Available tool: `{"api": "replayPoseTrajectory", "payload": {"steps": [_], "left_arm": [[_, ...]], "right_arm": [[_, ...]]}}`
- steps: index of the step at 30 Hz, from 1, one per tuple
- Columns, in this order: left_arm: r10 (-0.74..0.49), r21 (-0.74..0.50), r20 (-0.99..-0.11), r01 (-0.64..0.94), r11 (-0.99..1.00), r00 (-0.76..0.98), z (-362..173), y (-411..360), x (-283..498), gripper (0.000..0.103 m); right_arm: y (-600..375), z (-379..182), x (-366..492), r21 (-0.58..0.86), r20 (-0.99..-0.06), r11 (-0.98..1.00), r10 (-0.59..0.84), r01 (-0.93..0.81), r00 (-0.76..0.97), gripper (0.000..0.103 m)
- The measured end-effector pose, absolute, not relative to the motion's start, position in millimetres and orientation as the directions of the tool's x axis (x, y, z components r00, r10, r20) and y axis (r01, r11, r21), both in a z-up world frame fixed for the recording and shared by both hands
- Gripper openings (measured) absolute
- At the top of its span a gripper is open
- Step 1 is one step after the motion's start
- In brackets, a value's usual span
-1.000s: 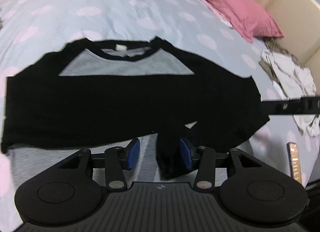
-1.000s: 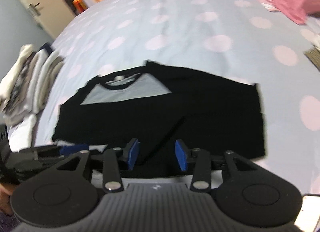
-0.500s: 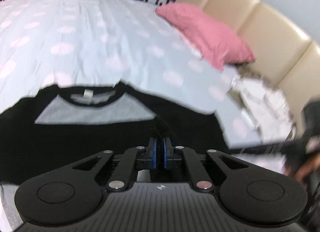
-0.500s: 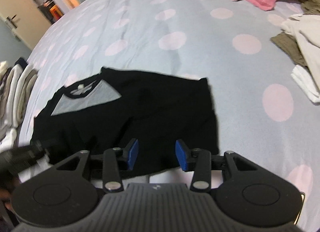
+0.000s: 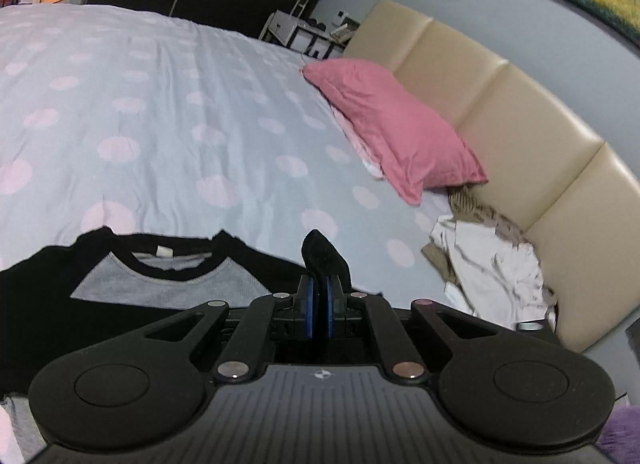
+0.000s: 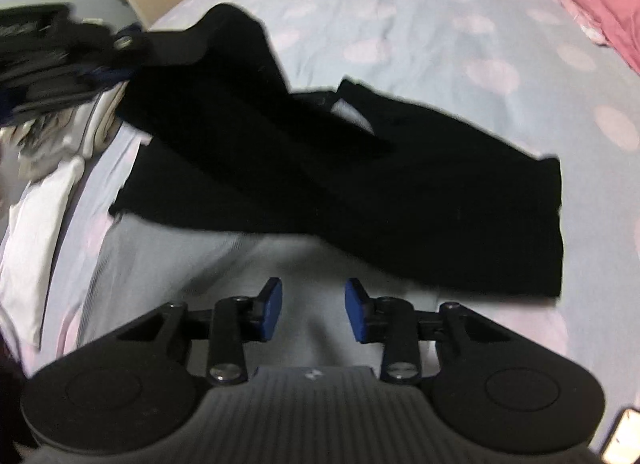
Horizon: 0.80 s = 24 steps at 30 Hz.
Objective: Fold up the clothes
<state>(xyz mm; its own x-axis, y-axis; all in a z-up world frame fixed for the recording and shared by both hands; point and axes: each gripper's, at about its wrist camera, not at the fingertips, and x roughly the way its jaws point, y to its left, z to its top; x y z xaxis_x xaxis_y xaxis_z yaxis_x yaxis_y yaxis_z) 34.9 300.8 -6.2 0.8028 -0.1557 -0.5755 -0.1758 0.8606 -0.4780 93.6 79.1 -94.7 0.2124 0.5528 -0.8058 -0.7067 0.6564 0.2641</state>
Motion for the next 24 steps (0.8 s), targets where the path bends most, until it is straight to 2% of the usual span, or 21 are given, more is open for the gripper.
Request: {"api": "replayPoseTrajectory", "payload": {"steps": [7, 16, 24], "left_arm": [[-0.079, -0.509, -0.499, -0.218, 0.833, 0.863, 23.0, 342.6, 13.2, 0.004], [0.086, -0.470, -0.599, -0.436, 0.767, 0.796, -4.6, 411.7, -26.4, 0.004], [0.181, -0.346, -0.720, -0.573, 0.743, 0.669, -54.2, 447.2, -49.4, 0.004]], "right_arm": [[89.4, -105.1, 128.3, 0.173, -0.800, 0.757, 0.481, -0.631, 0.358, 0.038], [64.8, -113.1, 160.5, 0.157, -0.828, 0.854, 0.388, -0.496, 0.405, 0.038], [72.9, -113.6, 154.6, 0.180, -0.834, 0.830, 0.413, -0.528, 0.366, 0.038]]}}
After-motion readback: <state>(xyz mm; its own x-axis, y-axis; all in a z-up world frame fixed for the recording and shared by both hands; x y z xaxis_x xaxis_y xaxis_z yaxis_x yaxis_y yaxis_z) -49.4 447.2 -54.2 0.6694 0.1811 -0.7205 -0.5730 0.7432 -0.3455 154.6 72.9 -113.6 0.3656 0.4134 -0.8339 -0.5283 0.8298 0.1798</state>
